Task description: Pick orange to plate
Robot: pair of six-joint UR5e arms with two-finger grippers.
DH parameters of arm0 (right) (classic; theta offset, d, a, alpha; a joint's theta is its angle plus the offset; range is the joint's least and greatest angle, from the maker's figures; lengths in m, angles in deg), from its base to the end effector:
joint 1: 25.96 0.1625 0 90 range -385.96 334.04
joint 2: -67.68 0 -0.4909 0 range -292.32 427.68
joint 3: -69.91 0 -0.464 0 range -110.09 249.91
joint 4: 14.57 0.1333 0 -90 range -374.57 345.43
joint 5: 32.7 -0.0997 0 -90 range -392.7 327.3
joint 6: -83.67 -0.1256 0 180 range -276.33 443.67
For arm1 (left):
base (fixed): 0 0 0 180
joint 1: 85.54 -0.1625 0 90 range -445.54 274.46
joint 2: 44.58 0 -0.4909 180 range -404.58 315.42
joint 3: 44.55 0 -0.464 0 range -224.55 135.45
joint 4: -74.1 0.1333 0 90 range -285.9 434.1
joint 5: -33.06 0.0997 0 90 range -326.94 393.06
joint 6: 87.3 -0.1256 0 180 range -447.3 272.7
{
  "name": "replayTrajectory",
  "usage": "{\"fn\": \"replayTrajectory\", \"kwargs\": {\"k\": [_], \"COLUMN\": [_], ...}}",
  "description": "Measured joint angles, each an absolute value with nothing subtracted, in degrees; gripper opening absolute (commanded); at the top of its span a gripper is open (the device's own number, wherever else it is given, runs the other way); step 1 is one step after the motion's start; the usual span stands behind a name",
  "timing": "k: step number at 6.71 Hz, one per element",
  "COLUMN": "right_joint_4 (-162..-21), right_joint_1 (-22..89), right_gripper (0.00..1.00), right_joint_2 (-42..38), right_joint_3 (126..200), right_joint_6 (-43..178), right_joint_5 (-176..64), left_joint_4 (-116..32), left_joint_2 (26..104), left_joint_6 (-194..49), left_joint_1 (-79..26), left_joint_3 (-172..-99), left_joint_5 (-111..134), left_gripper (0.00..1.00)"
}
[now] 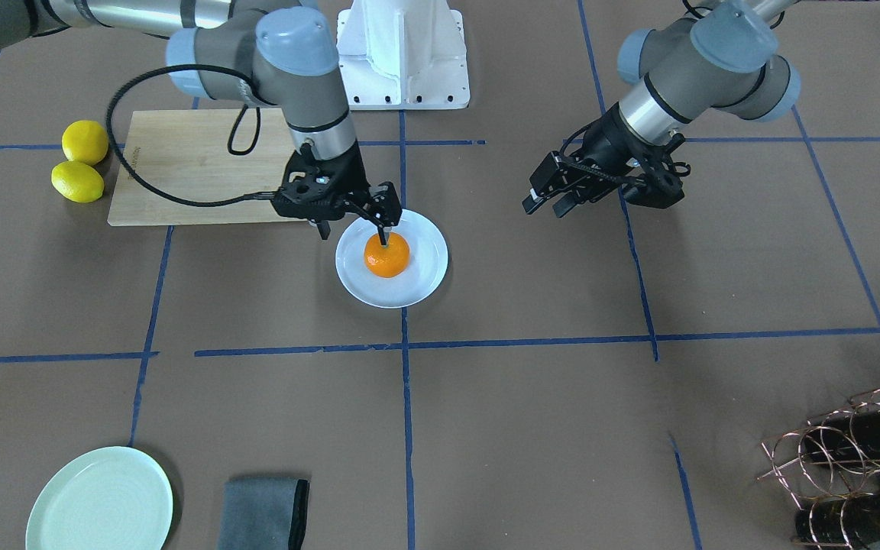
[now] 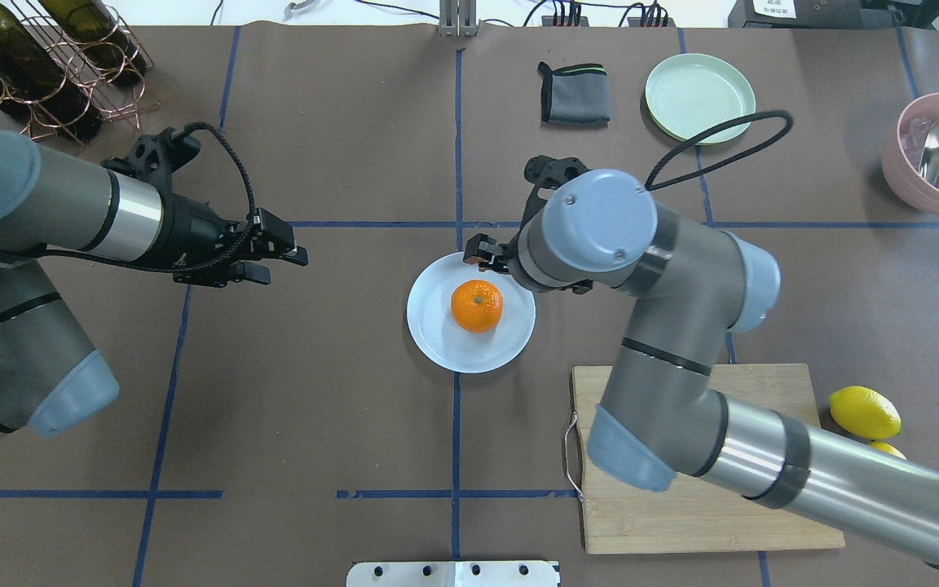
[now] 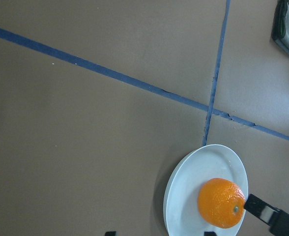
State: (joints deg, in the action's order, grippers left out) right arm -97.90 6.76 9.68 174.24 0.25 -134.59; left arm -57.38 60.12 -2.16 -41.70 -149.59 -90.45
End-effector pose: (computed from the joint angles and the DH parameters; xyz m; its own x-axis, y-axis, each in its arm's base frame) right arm -0.5634 -0.4897 0.2375 0.5477 0.2186 0.8076 -0.3299 0.9435 -0.0317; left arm 0.4308 -0.5024 0.3465 0.2484 -0.1406 -0.9584 0.1801 0.9789 -0.0969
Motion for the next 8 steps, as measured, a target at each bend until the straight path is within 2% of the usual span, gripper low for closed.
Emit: {"fn": "replayTrajectory", "kwargs": {"k": [1,2,3,5,6,8], "right_joint_4": [-97.9,-97.9,-98.0,-99.9,-102.4,-105.6], "right_joint_1": [12.7,20.3,28.1,44.5,50.7,60.1], "right_gripper": [1.00,1.00,1.00,1.00,1.00,1.00], "right_joint_2": [3.7,-2.0,-7.2,-14.2,-15.7,-16.2], "right_joint_3": [179.2,181.4,181.5,176.2,171.7,159.8], "right_joint_6": [5.4,14.0,25.0,51.9,65.4,88.5], "right_joint_5": [-141.1,-148.4,-154.3,-163.9,-165.8,-167.3], "left_joint_4": [-57.4,-57.1,-56.8,-55.5,-50.6,-29.8], "left_joint_2": [55.8,51.8,48.3,42.8,41.8,42.9], "left_joint_6": [-10.0,-20.1,-31.2,-53.5,-66.0,-88.8], "left_joint_1": [-39.3,-36.2,-32.5,-21.8,-14.8,-1.2], "left_joint_3": [-150.4,-150.3,-149.7,-146.3,-144.5,-143.2], "left_joint_5": [-92.0,-93.3,-94.0,-97.9,-99.7,-103.1], "left_gripper": [0.91,1.00,1.00,1.00,1.00,1.00]}}
